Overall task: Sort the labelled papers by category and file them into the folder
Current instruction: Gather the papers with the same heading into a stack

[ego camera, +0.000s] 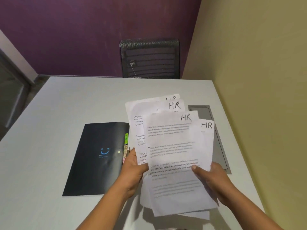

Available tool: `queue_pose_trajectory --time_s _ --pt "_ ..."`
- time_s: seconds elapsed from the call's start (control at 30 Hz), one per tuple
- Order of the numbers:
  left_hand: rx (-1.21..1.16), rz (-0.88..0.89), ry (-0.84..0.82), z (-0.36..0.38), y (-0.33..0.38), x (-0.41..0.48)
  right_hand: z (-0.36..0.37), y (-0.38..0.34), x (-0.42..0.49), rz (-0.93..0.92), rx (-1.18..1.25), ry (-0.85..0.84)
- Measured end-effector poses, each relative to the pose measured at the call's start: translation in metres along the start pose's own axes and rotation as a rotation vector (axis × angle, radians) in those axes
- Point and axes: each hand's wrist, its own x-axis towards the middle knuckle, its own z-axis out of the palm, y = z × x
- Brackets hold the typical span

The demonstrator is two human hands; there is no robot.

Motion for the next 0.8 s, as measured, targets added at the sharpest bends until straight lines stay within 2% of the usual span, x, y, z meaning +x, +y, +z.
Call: queue_pose_trajectory --time_s 0.17,0.3,0.53,0.67,0.8 --pt "0.016 -0.02 0.012 -0.003 0.002 -0.005 0.009 0.008 -0.005 0.019 0.03 0.02" --pt "-0.067 -0.038 0.068 0.001 0.005 -0.01 0.003 0.016 -0.006 -0.055 -0.078 0.041" --pt "0.252 0.008 -0.077 0.003 0.0 -0.012 -0.002 0.009 -0.001 -0.168 -0.157 0.02" --pt "0.402 0.114 -0.004 0.013 0.004 -0.007 -0.007 0.003 0.012 -0.254 -0.19 0.089" --pt "0.481 0.231 0.03 0.019 0.009 -0.001 -0.009 -0.004 0.015 -0.376 -0.097 0.16"
